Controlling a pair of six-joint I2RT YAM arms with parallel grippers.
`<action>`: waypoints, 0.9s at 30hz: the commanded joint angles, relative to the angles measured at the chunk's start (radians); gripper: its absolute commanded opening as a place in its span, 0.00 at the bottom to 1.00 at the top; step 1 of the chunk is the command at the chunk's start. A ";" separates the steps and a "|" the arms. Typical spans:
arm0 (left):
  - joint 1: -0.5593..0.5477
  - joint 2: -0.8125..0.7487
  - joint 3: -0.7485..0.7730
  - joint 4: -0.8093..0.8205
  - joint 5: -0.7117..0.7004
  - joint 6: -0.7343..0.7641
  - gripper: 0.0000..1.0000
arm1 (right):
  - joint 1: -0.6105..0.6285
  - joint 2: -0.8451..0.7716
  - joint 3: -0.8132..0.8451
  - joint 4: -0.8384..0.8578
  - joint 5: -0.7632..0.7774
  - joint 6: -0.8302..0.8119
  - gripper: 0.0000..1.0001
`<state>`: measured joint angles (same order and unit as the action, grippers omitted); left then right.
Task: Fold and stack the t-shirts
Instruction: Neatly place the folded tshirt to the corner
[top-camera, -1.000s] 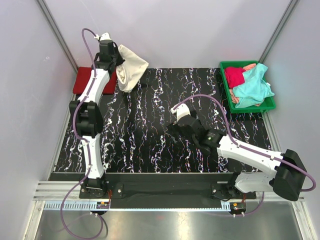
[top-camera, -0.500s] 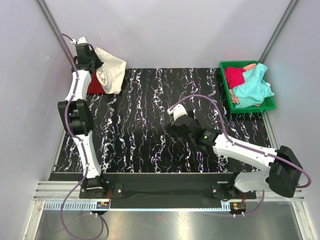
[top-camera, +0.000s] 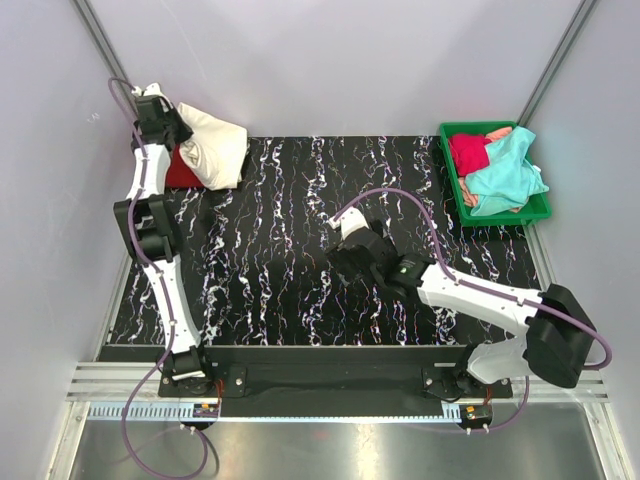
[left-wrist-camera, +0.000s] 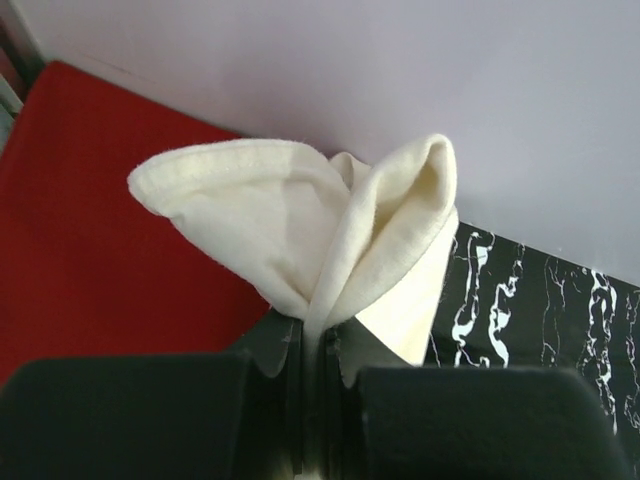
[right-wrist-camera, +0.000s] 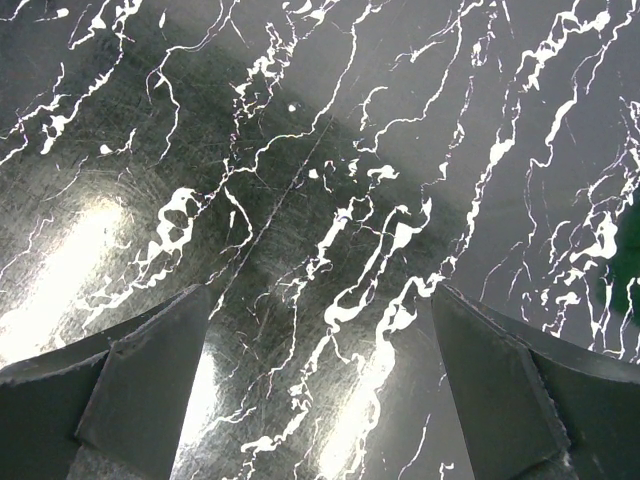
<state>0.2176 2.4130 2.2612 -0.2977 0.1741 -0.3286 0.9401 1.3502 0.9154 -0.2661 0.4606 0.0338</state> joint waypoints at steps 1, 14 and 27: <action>0.028 0.011 0.078 0.091 0.056 0.043 0.00 | -0.012 0.016 0.051 0.031 -0.008 -0.003 1.00; 0.081 0.106 0.139 0.124 0.106 0.158 0.00 | -0.043 0.052 0.054 0.038 -0.057 -0.018 1.00; 0.120 0.179 0.193 0.178 0.102 0.203 0.00 | -0.076 0.064 0.046 0.031 -0.109 -0.029 1.00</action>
<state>0.3145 2.5881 2.3859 -0.2375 0.2661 -0.1638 0.8787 1.4086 0.9291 -0.2588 0.3813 0.0124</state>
